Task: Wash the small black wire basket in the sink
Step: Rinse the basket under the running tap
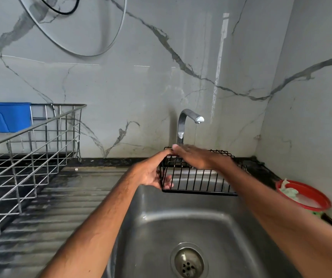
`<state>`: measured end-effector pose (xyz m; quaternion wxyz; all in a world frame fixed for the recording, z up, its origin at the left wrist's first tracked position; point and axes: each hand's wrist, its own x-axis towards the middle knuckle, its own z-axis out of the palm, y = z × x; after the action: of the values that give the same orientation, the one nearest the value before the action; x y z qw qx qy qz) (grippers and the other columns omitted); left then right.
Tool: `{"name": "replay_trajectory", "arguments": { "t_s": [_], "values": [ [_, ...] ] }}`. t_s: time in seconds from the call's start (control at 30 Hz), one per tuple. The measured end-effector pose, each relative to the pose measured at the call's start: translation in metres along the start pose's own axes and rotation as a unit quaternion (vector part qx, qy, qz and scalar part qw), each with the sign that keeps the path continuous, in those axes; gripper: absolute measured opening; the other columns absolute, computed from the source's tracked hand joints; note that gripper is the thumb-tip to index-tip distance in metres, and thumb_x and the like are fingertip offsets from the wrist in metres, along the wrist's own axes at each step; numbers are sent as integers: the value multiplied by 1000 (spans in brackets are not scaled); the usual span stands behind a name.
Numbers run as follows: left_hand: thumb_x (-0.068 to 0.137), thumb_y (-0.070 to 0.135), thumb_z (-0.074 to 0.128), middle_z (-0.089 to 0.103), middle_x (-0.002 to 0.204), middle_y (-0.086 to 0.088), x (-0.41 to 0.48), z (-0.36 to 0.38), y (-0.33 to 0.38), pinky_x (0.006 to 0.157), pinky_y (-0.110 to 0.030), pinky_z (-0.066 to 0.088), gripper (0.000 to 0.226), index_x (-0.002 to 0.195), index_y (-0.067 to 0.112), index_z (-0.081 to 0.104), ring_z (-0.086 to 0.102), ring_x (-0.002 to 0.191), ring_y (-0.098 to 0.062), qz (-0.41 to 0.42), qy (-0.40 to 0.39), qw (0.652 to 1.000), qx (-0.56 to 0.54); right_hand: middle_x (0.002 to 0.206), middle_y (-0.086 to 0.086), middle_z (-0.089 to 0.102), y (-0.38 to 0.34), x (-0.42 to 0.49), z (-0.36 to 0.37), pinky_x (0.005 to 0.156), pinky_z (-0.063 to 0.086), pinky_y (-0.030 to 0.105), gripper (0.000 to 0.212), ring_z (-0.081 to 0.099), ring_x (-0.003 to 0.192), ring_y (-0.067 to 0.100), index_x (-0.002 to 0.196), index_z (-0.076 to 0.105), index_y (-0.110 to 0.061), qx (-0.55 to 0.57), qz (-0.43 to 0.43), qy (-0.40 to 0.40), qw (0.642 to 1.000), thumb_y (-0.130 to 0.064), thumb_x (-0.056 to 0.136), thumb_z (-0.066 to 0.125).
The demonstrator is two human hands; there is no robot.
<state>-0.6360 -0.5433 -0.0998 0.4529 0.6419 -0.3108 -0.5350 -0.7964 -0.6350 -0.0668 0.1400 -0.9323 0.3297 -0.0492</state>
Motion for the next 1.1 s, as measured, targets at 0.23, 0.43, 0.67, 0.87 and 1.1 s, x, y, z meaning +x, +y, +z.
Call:
{"name": "replay_trajectory", "arguments": {
  "t_s": [0.23,0.43,0.67,0.87,1.1],
  "values": [
    [86,65,71,59,115,-20,5,-12,1,64,-48,62,78,140,13,51,68,86,-35,-24,-1,1000,17,169,2,3,-3,-22,23,117,-3,35,86,2,156,16,162,5,-21,11,-48,22,999,-72,94,-4],
    [80,54,72,54,114,-20,-3,-37,4,62,-48,62,81,146,18,43,71,87,-42,-37,-13,998,50,170,4,5,67,-22,15,125,3,55,120,2,156,20,162,8,-23,9,85,28,996,-95,69,-15],
    [92,58,55,61,100,-17,-4,-59,-2,69,-45,63,59,128,11,60,73,79,-38,-55,-4,997,53,169,5,6,-20,-18,26,124,1,58,87,4,156,23,162,9,-19,-24,-25,21,999,-74,95,-2],
    [93,60,56,61,99,-18,-3,-65,-5,74,-48,62,59,126,12,61,72,81,-38,-47,-5,998,44,169,-4,5,-30,-22,28,120,-3,42,71,4,155,15,162,7,-26,8,-89,1,996,-64,102,5],
    [84,53,65,61,104,-19,-8,-63,-3,64,-45,63,65,133,14,47,74,77,-43,-38,-16,997,64,170,4,-1,56,-29,11,125,0,47,84,-1,156,20,162,3,-22,35,59,-14,998,-73,95,1]
  ]
}}
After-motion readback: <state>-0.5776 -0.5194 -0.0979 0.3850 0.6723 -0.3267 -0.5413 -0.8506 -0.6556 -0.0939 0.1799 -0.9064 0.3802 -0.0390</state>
